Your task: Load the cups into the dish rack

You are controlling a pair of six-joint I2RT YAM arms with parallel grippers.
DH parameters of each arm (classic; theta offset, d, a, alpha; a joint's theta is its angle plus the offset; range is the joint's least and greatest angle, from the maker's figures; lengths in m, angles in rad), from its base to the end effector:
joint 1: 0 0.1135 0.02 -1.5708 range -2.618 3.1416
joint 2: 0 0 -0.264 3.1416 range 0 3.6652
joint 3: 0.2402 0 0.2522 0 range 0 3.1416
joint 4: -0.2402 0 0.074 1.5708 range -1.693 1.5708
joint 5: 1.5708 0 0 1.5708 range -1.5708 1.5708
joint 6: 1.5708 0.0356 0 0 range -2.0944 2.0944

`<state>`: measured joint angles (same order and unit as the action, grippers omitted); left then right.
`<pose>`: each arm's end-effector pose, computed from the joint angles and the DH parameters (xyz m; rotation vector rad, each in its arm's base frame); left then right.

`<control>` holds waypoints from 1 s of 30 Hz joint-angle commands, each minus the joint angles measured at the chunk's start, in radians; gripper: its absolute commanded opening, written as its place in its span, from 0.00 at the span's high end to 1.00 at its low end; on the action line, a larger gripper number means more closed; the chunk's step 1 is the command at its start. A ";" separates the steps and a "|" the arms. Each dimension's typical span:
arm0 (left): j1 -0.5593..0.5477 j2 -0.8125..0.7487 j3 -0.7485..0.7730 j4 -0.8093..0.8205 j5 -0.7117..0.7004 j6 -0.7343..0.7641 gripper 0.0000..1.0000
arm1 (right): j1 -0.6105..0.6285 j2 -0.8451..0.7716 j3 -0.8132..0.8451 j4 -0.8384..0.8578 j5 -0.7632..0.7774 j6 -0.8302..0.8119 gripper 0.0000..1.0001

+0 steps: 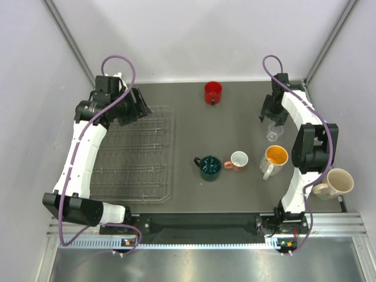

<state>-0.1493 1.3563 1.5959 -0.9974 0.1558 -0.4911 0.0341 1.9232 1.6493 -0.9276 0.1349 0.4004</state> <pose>0.2630 -0.0452 0.4128 -0.3246 2.3491 -0.4967 0.4026 0.0089 0.2509 0.5353 2.6994 -0.0707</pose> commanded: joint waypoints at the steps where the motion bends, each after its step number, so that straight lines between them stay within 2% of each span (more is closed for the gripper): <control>1: 0.008 0.004 0.042 -0.007 -0.006 0.023 0.28 | 0.012 0.000 0.004 0.033 0.029 -0.003 0.40; 15: 0.017 0.004 0.036 -0.006 0.004 0.032 0.31 | 0.013 0.010 0.007 0.032 0.040 -0.006 0.41; 25: 0.024 0.018 0.059 -0.023 0.013 0.049 0.33 | 0.013 0.057 0.024 0.035 0.066 -0.003 0.49; 30: 0.025 0.021 0.076 -0.035 0.011 0.057 0.34 | 0.012 0.079 0.010 0.039 0.075 0.000 0.50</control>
<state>-0.1318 1.3777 1.6253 -1.0183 0.1635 -0.4595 0.0364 1.9976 1.6493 -0.9207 0.1764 0.4011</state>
